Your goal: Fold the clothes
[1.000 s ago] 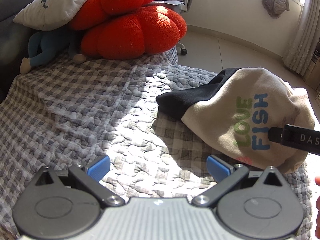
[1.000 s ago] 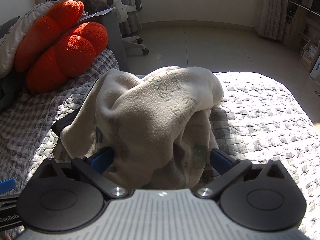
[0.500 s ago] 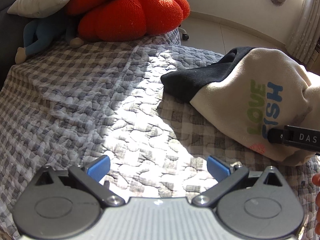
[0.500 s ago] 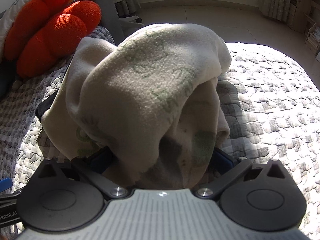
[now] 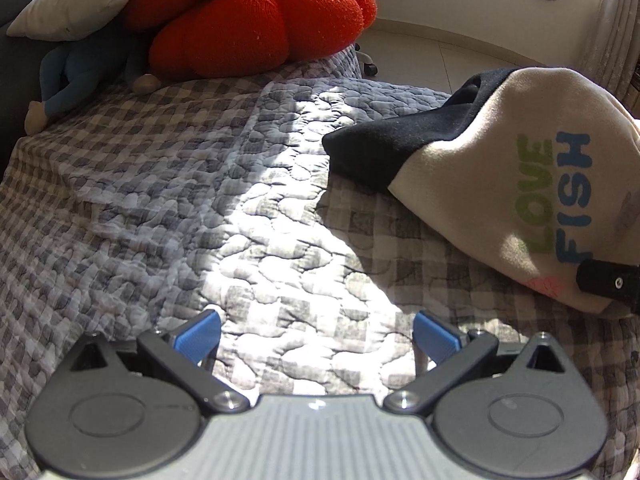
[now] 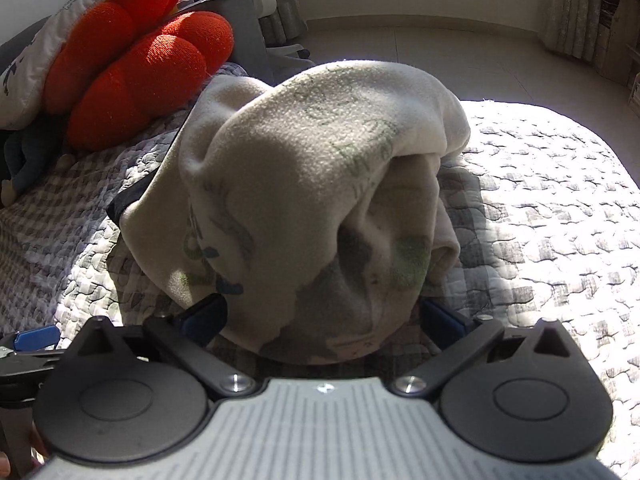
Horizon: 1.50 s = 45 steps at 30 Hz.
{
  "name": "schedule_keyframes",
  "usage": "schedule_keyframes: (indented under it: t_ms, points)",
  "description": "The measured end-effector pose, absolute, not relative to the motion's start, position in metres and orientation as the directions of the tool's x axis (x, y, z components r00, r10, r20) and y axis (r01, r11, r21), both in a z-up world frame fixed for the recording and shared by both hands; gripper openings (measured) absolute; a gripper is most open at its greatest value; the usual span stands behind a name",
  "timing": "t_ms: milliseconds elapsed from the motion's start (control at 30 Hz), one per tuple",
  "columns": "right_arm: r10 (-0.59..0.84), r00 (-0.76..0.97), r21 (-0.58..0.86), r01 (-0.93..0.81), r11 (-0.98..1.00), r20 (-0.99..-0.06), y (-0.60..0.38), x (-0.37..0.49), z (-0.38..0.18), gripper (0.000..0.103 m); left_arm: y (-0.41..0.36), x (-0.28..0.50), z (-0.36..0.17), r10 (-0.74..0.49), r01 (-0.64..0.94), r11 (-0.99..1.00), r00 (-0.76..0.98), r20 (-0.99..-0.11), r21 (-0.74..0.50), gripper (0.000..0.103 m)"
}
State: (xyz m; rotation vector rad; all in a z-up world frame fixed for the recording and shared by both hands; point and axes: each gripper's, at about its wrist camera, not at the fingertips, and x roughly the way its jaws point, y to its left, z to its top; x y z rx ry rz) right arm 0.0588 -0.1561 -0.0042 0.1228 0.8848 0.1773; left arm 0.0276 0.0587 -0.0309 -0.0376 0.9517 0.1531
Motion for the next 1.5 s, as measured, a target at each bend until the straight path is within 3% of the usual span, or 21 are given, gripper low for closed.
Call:
schedule_keyframes:
  t_ms: [133, 267, 433, 600, 767, 967, 1500]
  points:
    - [0.208, 0.711, 0.17, -0.125, 0.977, -0.671, -0.157, 0.048, 0.014, 0.103, 0.059, 0.027, -0.032, 0.114, -0.155, 0.987, 0.575, -0.81, 0.028, 0.103]
    - [0.24, 0.729, 0.232, -0.114, 0.966, -0.641, -0.162, 0.053, 0.018, 0.103, 0.061, 0.029, -0.032, 0.106, -0.159, 0.987, 0.565, -0.818, 0.017, 0.103]
    - [0.251, 0.733, 0.281, -0.085, 0.956, -0.632, -0.169, 0.055, 0.017, 0.093, 0.064, 0.031, -0.03, 0.103, -0.156, 0.988, 0.562, -0.821, 0.017, 0.103]
    - [0.243, 0.727, 0.274, -0.078, 0.959, -0.643, -0.171, 0.052, 0.016, 0.075, 0.064, 0.032, -0.03, 0.092, -0.144, 0.99, 0.568, -0.818, 0.012, 0.103]
    - [0.243, 0.717, 0.263, -0.085, 0.961, -0.653, -0.172, 0.048, 0.016, 0.047, 0.067, 0.031, -0.028, 0.074, -0.151, 0.988, 0.572, -0.817, -0.016, 0.103]
    - [0.288, 0.707, 0.302, -0.11, 0.947, -0.646, -0.177, 0.041, 0.019, 0.029, 0.072, 0.03, -0.023, 0.031, -0.152, 0.986, 0.581, -0.813, -0.071, 0.103]
    - [0.493, 0.6, 0.453, -0.231, 0.861, -0.63, -0.167, 0.021, 0.031, 0.024, 0.076, 0.024, -0.01, -0.037, -0.14, 0.977, 0.624, -0.78, -0.158, 0.102]
